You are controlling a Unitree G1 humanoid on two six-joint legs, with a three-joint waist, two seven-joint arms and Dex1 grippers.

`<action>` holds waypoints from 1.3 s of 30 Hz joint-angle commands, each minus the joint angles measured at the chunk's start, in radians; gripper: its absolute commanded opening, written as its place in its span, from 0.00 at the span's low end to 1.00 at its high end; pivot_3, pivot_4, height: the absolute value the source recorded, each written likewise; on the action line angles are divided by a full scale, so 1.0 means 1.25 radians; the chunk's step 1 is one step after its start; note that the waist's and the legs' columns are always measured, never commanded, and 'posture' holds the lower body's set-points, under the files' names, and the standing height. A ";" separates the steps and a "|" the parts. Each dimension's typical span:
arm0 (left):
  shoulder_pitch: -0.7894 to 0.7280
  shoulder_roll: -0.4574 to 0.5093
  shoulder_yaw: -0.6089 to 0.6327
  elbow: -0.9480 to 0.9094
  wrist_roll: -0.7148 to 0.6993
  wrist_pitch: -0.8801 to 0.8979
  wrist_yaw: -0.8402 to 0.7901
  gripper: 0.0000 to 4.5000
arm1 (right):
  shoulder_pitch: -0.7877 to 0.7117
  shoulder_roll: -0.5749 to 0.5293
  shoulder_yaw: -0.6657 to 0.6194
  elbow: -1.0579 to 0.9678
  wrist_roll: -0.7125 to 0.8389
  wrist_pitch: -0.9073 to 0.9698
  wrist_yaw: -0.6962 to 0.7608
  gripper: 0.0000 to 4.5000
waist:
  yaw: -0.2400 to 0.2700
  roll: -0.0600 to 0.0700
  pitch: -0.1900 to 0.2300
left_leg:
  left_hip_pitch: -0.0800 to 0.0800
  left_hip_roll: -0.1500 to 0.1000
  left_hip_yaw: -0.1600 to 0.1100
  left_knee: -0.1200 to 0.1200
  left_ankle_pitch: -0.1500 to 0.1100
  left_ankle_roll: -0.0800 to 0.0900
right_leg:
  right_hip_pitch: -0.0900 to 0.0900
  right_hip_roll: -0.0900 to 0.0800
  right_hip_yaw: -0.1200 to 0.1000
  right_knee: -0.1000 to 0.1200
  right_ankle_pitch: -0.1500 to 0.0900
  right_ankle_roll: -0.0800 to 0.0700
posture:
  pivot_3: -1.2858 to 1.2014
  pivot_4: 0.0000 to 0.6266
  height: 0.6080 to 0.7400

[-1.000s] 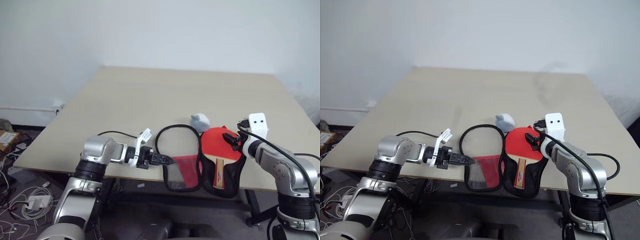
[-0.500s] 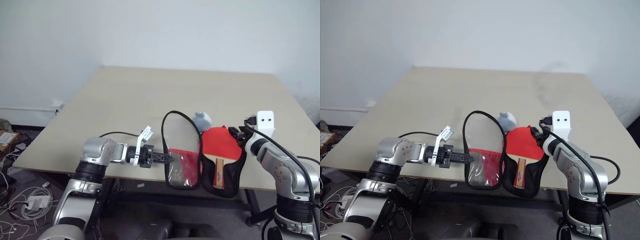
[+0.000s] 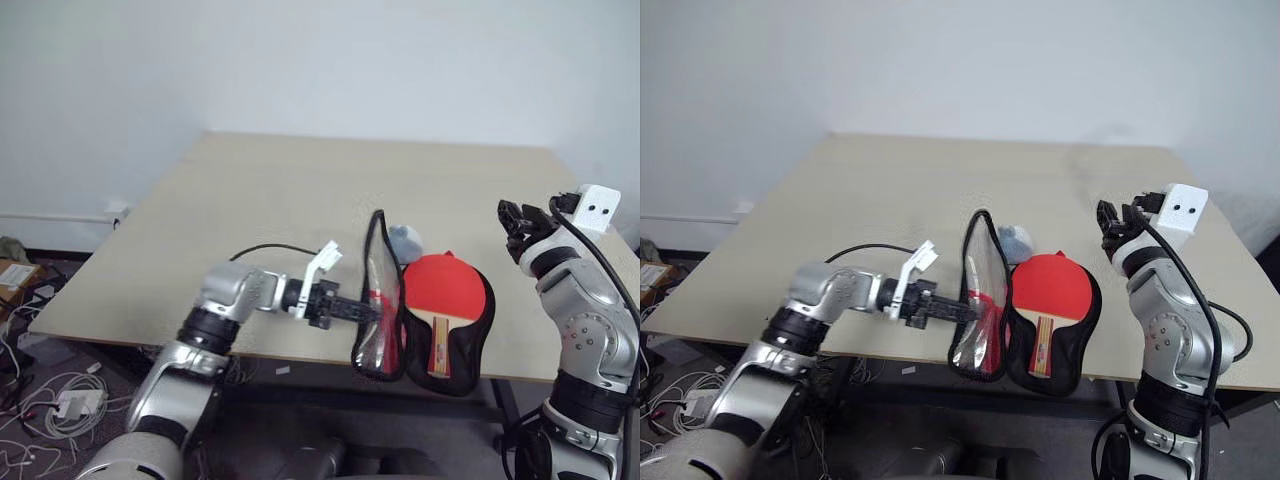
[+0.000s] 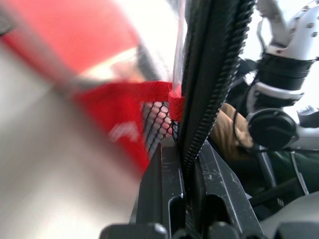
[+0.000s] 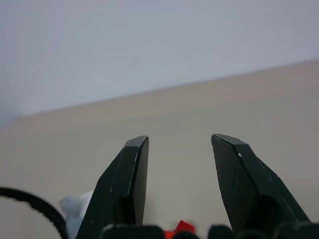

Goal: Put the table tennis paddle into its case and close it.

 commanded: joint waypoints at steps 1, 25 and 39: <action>-0.049 -0.047 -0.011 0.021 0.009 -0.009 0.010 0.01 | -0.007 -0.011 0.013 -0.036 0.015 -0.010 0.004 0.48 | -0.001 0.000 0.000 | 0.000 0.000 0.000 0.000 0.000 0.000 | 0.000 0.000 0.000 0.000 0.000 0.000 | 0.52 0.00 1.00; -0.127 -0.298 0.053 0.261 0.104 -0.120 0.215 0.01 | 0.004 -0.009 0.018 -0.038 0.024 -0.041 -0.037 0.48 | -0.006 0.000 0.000 | -0.001 0.000 0.000 0.001 -0.001 0.001 | 0.000 0.000 0.000 0.001 0.000 0.001 | 0.52 0.00 1.00; -0.112 -0.308 0.048 0.226 0.123 -0.159 0.184 0.72 | 0.010 -0.008 0.036 -0.026 0.012 -0.054 -0.047 0.48 | -0.006 0.000 0.001 | -0.001 0.000 -0.001 0.001 0.000 0.001 | 0.000 0.000 -0.001 0.001 0.000 0.001 | 0.52 0.00 1.00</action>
